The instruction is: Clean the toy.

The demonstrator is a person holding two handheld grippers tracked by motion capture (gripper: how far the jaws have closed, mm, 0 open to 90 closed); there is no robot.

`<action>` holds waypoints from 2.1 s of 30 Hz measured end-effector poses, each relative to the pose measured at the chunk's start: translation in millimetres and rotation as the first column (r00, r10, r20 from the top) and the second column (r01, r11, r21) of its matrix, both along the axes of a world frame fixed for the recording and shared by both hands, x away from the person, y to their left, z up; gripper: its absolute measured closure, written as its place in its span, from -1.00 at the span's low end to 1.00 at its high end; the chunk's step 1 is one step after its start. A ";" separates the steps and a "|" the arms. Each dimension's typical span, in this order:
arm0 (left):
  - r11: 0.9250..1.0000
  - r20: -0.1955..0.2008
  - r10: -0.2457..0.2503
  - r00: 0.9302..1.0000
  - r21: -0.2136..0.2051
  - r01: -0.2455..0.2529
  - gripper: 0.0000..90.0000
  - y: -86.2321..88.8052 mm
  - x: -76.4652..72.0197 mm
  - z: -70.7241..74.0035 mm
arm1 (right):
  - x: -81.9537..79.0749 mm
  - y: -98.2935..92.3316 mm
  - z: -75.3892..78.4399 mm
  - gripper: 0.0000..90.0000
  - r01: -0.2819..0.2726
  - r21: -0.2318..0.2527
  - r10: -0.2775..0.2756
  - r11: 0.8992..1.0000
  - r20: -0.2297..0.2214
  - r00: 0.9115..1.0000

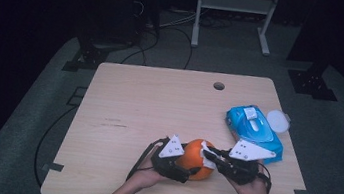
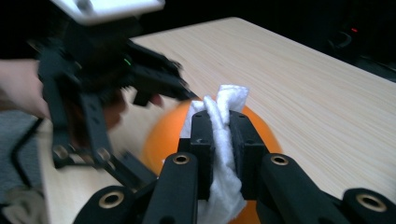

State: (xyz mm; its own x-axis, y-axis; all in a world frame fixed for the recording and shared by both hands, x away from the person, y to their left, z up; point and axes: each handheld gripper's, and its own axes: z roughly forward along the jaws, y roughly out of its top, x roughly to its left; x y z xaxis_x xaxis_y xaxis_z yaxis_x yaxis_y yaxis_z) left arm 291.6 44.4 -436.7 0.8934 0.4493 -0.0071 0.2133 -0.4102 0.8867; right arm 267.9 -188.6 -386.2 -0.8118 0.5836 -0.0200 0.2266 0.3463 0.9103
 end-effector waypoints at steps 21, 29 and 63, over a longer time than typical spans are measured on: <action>0.998 0.086 -0.037 0.996 0.044 0.033 -0.51 -11.9 -11.7 -2.0 | 3.7 9.2 5.2 0.78 0.004 -0.008 -0.004 1.000 0.017 1.000; 0.999 0.004 0.025 1.000 -0.022 -0.025 -0.54 -1.6 1.5 -0.2 | 13.3 -12.9 1.7 0.79 0.054 0.015 -0.054 0.998 -0.016 0.998; 0.998 0.055 -0.043 0.998 -0.049 0.046 -0.33 1.2 3.1 1.1 | 0.8 -2.7 11.0 0.79 0.025 -0.060 -0.024 0.998 0.022 0.999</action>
State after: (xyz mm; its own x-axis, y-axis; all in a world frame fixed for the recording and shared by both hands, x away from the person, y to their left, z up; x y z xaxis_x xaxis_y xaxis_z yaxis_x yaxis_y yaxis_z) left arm 294.8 45.6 -435.6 0.9121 0.4095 0.0195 0.1477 -0.3725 0.9162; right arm 268.7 -191.2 -375.2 -0.7964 0.6004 -0.0725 0.2167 0.3954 0.8926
